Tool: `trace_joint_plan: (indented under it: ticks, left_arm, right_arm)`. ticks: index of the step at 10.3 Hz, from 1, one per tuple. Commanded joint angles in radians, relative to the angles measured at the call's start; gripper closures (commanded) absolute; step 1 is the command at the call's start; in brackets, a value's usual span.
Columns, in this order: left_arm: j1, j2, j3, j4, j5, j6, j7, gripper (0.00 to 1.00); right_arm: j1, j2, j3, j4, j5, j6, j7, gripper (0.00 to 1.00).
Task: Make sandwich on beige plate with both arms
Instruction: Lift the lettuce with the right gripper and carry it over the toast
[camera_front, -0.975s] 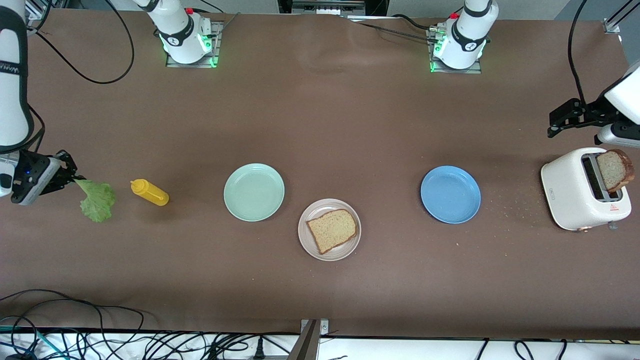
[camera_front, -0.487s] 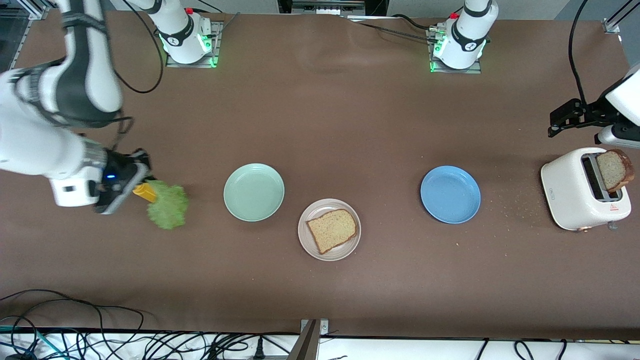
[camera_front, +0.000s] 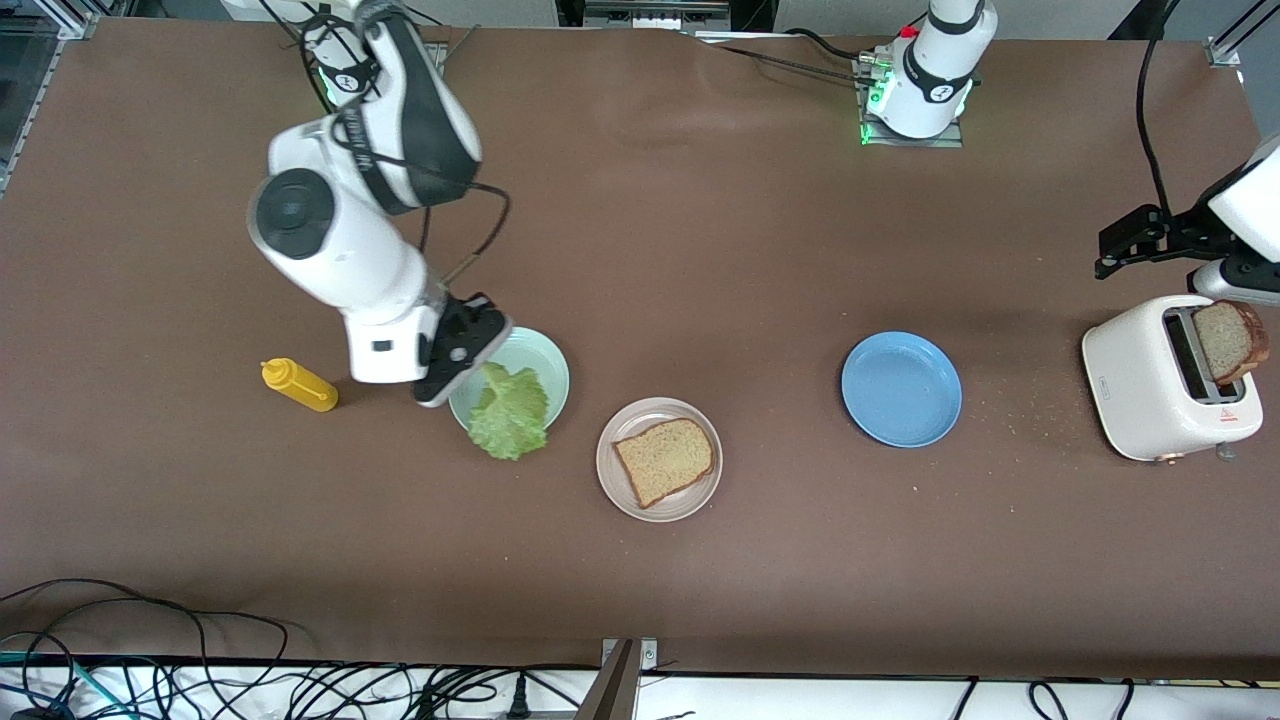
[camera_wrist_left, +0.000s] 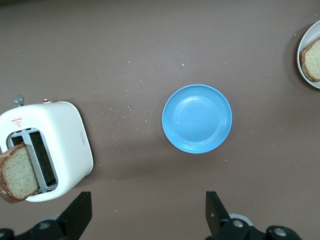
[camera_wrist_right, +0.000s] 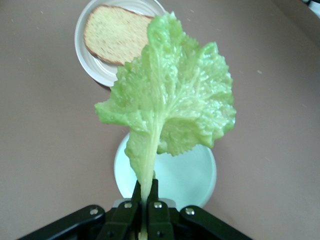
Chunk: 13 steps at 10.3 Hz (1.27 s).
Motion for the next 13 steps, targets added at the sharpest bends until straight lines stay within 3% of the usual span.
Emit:
trace_joint_plan:
  ticks: [1,3,5,6,9,13]
  left_arm:
    - [0.008,0.026,-0.003,0.026,-0.025,-0.012,0.005,0.0]
    - [0.008,0.035,-0.003,0.026,-0.024,-0.012,0.004,0.0]
    - [0.032,0.035,-0.003,0.026,-0.025,-0.011,0.005,0.0]
    - [0.034,0.035,-0.003,0.026,-0.025,-0.011,0.005,0.0]
    - [0.034,0.037,-0.003,0.026,-0.024,0.003,0.005,0.0]
    - [0.034,0.037,-0.003,0.026,-0.024,0.003,0.005,0.0]
  right_arm:
    - [0.084,0.131,0.016,0.136,-0.008,0.043,0.087,1.0]
    - [0.156,0.26,0.027,0.247,-0.017,0.086,0.146,1.0]
    - [0.19,0.346,0.028,0.269,-0.129,0.254,0.156,1.0]
    - [0.189,0.383,0.029,0.269,-0.138,0.314,0.154,1.0]
    - [0.151,0.46,0.021,0.269,-0.143,0.467,0.136,1.0]
    - [0.14,0.517,0.022,0.267,-0.143,0.534,0.039,1.0]
